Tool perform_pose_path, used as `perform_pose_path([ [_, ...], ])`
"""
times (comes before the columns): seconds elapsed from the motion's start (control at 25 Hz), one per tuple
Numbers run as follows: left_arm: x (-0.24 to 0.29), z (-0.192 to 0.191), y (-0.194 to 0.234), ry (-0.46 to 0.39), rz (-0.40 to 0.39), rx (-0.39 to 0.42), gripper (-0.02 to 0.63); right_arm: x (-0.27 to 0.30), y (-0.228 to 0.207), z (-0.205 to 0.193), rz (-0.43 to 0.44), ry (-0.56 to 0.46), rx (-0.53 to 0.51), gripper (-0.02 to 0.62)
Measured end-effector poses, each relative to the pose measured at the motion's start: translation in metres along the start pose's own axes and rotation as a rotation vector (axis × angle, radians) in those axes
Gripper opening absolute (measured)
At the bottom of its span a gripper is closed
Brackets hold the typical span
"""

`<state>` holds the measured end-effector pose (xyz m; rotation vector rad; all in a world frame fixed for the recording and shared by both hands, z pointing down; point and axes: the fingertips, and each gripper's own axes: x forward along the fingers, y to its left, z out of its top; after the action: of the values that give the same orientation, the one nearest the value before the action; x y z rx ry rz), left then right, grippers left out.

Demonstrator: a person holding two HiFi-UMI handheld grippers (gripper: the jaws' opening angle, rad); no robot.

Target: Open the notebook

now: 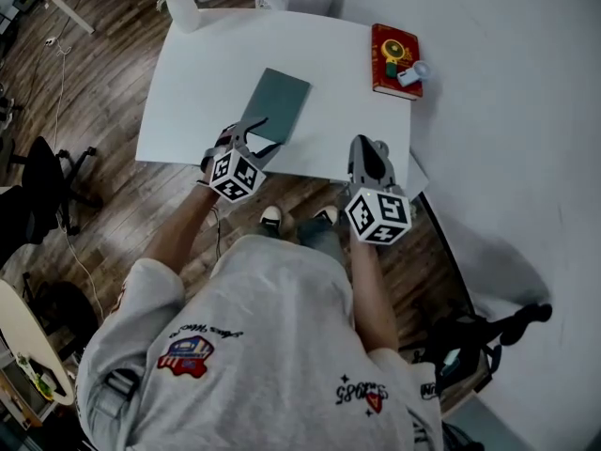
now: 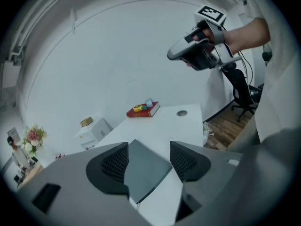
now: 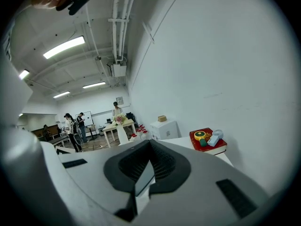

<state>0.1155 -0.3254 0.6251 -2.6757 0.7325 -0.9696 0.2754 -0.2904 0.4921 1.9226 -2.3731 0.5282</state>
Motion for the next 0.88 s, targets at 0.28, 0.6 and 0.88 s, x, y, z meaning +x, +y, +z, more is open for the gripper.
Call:
perform_pose_path([
  [0.28,0.031,-0.033,-0.024,0.099,-0.07,0.213,0.224,-0.016,-0.024,-0.006,-0.06,0.0,0.027,-0.008],
  [0.6,0.069,-0.063,-0.048,0.203,-0.156,0.452,0.194,-0.036,-0.054,-0.019,-0.136,0.009,0.071,-0.008],
  [0.88,0.089,-0.08,-0.057,0.261,-0.227,0.579,0.166,-0.047,-0.068,-0.024,-0.176,0.009,0.105,-0.008],
])
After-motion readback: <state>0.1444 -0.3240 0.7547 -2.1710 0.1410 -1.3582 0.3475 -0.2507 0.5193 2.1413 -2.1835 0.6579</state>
